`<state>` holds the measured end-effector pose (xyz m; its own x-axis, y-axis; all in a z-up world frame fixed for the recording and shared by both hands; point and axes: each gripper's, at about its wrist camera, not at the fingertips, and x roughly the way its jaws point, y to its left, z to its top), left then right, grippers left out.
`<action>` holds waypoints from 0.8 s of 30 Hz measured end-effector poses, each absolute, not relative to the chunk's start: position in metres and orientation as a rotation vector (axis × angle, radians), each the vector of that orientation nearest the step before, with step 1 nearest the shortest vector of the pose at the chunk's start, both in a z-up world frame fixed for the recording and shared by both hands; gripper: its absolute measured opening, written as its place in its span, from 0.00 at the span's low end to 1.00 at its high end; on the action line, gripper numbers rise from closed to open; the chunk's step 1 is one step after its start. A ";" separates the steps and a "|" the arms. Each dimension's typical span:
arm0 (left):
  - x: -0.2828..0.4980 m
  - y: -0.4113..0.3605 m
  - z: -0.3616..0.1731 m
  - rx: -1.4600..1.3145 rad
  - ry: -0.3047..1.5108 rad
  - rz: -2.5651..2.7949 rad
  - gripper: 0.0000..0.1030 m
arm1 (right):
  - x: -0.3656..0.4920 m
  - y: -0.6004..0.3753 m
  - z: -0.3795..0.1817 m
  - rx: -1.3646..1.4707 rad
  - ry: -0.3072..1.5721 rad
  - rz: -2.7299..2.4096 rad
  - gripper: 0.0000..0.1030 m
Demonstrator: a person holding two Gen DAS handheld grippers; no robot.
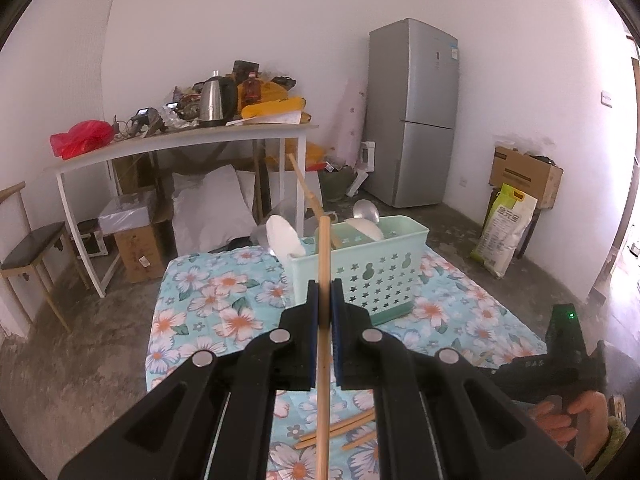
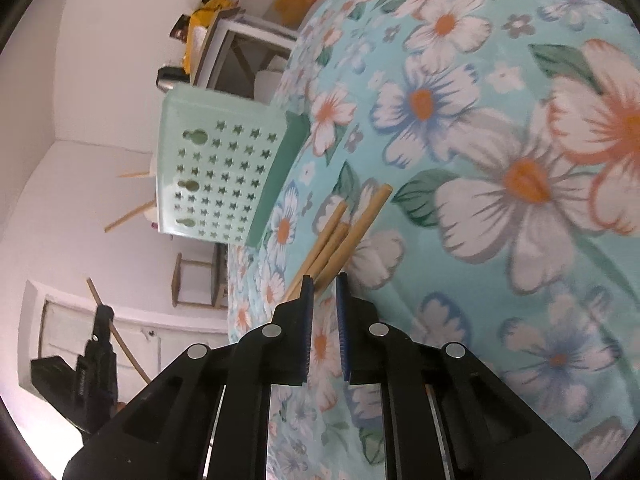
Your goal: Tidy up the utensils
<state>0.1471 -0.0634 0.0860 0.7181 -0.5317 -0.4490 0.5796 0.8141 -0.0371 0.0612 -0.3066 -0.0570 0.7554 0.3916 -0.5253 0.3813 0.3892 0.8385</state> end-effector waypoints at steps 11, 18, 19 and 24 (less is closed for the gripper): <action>0.155 -0.054 0.102 0.011 0.450 -0.626 0.05 | 0.057 -0.305 -0.001 0.956 0.672 -0.031 0.00; 0.155 -0.058 0.105 0.009 0.446 -0.638 0.05 | 0.050 -0.317 -0.024 1.110 0.709 -0.044 0.15; 0.155 -0.058 0.104 0.012 0.450 -0.638 0.05 | 0.047 -0.322 -0.029 1.143 0.714 -0.058 0.26; 0.158 -0.059 0.099 0.007 0.477 -0.636 0.05 | 0.051 -0.340 -0.057 1.279 0.723 -0.092 0.33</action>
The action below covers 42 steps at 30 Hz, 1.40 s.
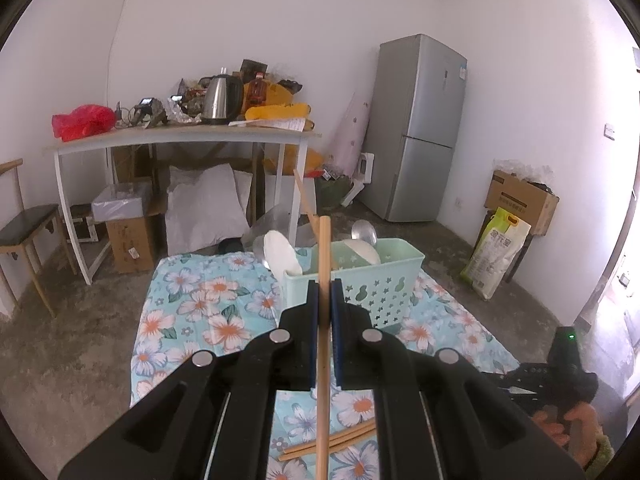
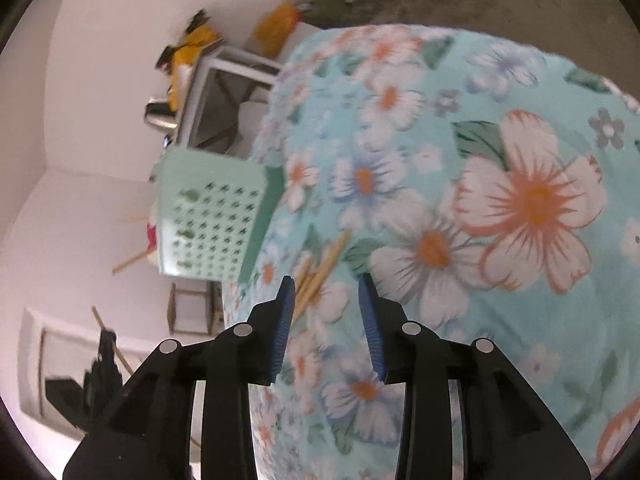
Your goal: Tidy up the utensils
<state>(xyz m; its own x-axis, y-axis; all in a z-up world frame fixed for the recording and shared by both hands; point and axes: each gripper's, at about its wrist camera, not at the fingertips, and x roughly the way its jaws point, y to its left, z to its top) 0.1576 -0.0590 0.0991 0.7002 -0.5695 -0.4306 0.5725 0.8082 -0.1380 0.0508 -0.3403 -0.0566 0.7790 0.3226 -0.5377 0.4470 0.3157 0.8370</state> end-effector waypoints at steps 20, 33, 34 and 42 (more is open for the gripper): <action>0.158 -0.060 0.096 -0.028 0.513 -0.632 0.05 | 0.058 -0.323 0.008 1.055 0.530 -0.141 0.06; 0.163 -0.045 0.142 -0.255 0.415 -0.725 0.05 | 0.041 -0.300 0.089 0.762 0.350 -0.062 0.03; 0.164 -0.047 0.147 -0.261 0.406 -0.729 0.05 | 0.041 -0.300 0.089 0.759 0.348 -0.059 0.03; 0.183 -0.064 0.195 -0.350 0.239 -0.723 0.05 | 0.037 -0.299 0.091 0.736 0.348 -0.065 0.03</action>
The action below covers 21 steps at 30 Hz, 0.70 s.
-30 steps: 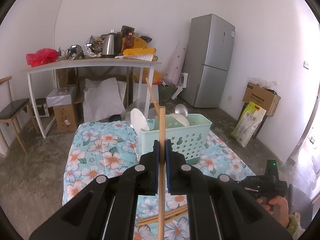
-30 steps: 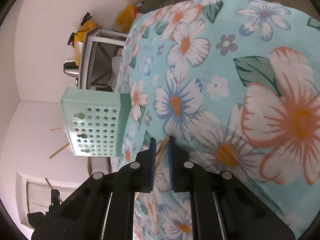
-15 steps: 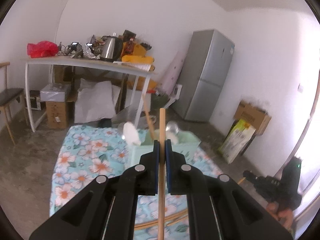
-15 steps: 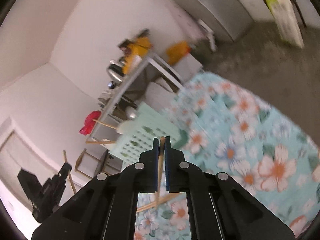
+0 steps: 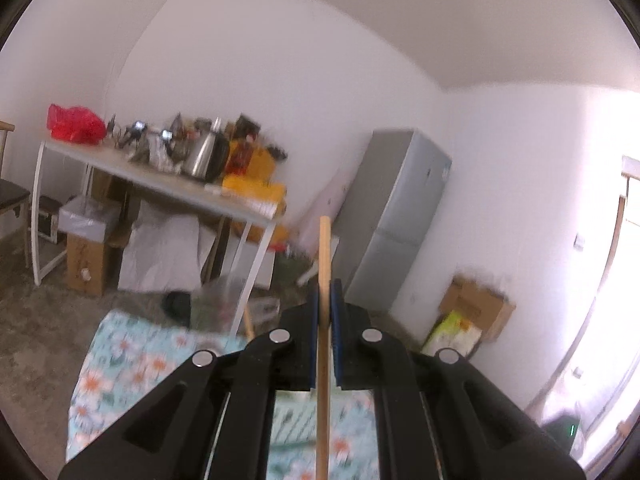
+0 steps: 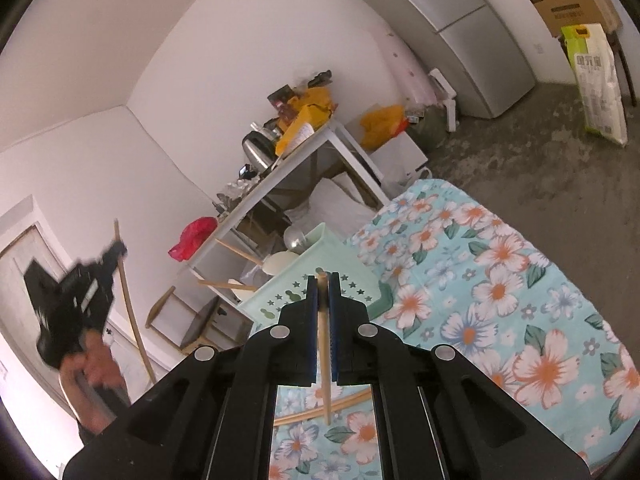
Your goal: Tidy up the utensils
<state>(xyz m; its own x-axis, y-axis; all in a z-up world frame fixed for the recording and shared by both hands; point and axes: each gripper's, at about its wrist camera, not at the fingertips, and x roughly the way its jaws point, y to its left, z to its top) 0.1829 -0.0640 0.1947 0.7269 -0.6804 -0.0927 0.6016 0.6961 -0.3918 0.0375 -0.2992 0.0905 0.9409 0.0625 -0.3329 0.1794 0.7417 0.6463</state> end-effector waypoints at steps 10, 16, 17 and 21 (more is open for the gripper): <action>0.232 -0.098 0.228 -0.449 0.118 -0.636 0.05 | 0.036 -0.298 0.092 0.732 0.353 -0.064 0.03; 0.273 -0.122 0.210 -0.487 0.165 -0.561 0.05 | 0.036 -0.301 0.093 0.728 0.351 -0.070 0.03; 0.279 -0.126 0.205 -0.484 0.174 -0.548 0.05 | 0.036 -0.302 0.092 0.727 0.352 -0.073 0.03; 0.296 -0.137 0.187 -0.453 0.198 -0.493 0.05 | 0.036 -0.305 0.090 0.728 0.353 -0.079 0.03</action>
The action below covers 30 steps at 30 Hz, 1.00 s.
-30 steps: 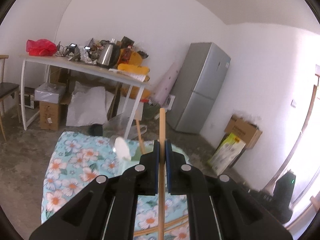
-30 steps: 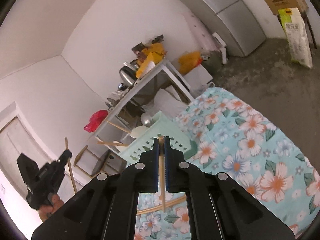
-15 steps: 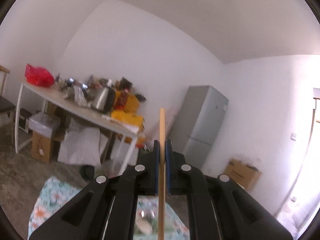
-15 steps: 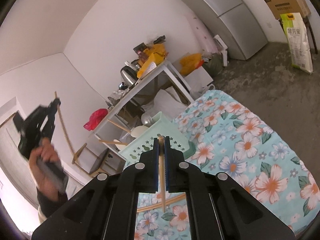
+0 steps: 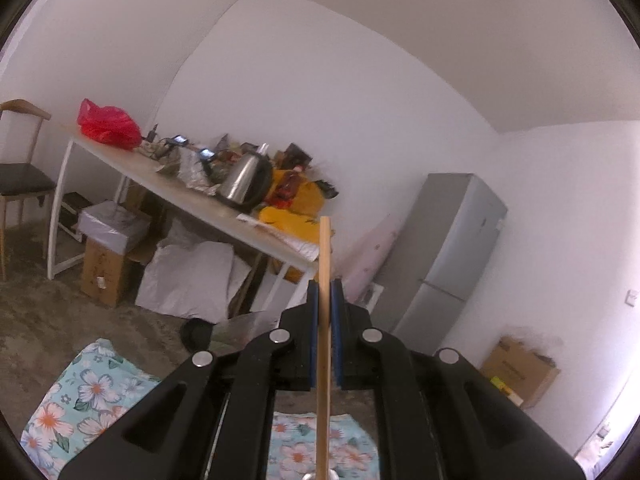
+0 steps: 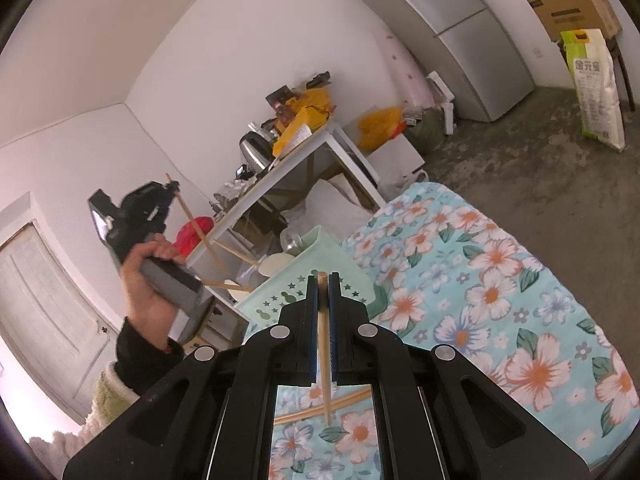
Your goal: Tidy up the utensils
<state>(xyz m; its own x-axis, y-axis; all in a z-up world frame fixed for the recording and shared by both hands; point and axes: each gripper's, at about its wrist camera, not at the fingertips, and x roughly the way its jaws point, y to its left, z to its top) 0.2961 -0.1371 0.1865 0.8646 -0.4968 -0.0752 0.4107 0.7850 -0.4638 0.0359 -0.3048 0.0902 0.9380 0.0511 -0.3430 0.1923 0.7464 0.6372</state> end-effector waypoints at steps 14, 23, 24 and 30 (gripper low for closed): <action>0.315 -0.156 0.142 -0.448 0.266 -0.484 0.05 | 0.034 -0.311 0.088 0.748 0.349 -0.091 0.03; 0.297 -0.149 0.146 -0.421 0.177 -0.453 0.05 | 0.033 -0.311 0.089 0.747 0.353 -0.092 0.03; 0.298 -0.148 0.148 -0.426 0.167 -0.439 0.05 | 0.033 -0.311 0.089 0.747 0.354 -0.090 0.03; 0.296 -0.149 0.152 -0.435 0.079 -0.242 0.05 | 0.034 -0.312 0.088 0.745 0.359 -0.083 0.03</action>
